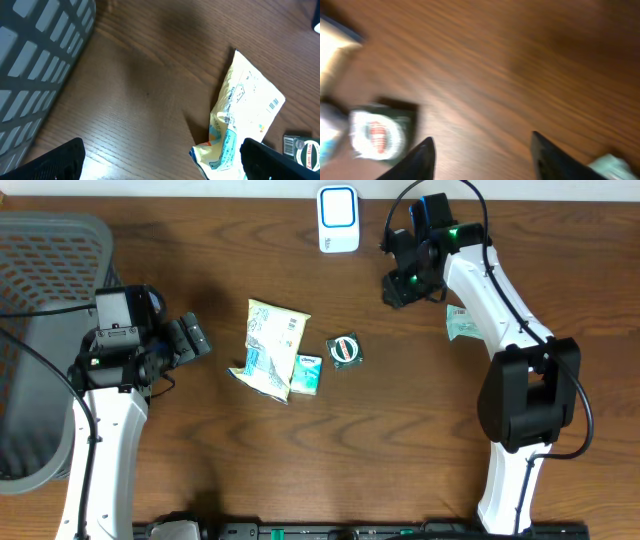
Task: Scan the item barcode
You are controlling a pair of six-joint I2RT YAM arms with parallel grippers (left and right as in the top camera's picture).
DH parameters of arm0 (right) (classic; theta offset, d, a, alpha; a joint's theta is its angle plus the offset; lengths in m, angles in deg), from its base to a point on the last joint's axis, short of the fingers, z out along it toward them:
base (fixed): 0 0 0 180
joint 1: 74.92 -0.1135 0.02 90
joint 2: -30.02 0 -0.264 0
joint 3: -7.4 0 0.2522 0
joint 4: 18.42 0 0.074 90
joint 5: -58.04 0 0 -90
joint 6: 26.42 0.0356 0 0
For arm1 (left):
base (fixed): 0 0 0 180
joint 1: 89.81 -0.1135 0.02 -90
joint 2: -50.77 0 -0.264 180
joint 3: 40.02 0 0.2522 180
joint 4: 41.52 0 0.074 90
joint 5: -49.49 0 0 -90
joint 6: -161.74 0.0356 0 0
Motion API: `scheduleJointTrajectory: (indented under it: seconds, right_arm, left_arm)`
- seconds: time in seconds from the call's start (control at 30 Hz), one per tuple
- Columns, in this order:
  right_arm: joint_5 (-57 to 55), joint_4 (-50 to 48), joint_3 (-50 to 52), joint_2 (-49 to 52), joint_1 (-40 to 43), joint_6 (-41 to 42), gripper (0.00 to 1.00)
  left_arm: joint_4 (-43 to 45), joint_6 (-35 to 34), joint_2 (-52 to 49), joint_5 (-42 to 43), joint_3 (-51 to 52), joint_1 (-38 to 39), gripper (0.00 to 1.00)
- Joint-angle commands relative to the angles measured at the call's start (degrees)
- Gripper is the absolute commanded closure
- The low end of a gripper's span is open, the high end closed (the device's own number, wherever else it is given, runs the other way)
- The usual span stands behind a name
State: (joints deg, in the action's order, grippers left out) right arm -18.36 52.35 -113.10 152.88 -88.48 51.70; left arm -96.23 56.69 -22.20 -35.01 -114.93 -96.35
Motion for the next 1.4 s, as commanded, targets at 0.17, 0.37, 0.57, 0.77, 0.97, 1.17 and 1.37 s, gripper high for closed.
scheduleJointTrajectory:
  seconds: [0.17,0.37,0.57,0.77,0.97,1.17,1.37]
  right_arm:
    - [16.7,-1.3,1.5,0.5,-9.5,8.6,0.99]
    - [14.2,-3.3,4.5,1.9,-14.8,14.3,0.99]
    - [6.7,-3.3,6.1,5.4,-17.6,19.9,0.99]
    - [1.6,-0.3,6.1,7.4,-16.7,20.3,0.99]
    - [-4.7,1.4,6.1,7.7,-13.3,22.3,0.99]
    - [-4.9,1.7,6.1,7.7,-6.8,22.8,0.99]
    - [-10.8,5.2,6.1,7.7,1.1,22.8,0.99]
  left_arm:
    - [-0.2,-0.1,-0.1,-0.1,0.0,-0.2,0.03]
    - [-0.2,-0.1,-0.1,-0.1,0.0,-0.2,0.03]
    - [-0.2,-0.1,-0.1,-0.1,0.0,-0.2,0.02]
    - [-0.2,-0.1,-0.1,-0.1,0.0,-0.2,0.02]
    - [-0.2,-0.1,-0.1,-0.1,0.0,-0.2,0.02]
    - [-0.2,-0.1,-0.1,-0.1,0.0,-0.2,0.02]
    - [-0.2,-0.1,-0.1,-0.1,0.0,-0.2,0.02]
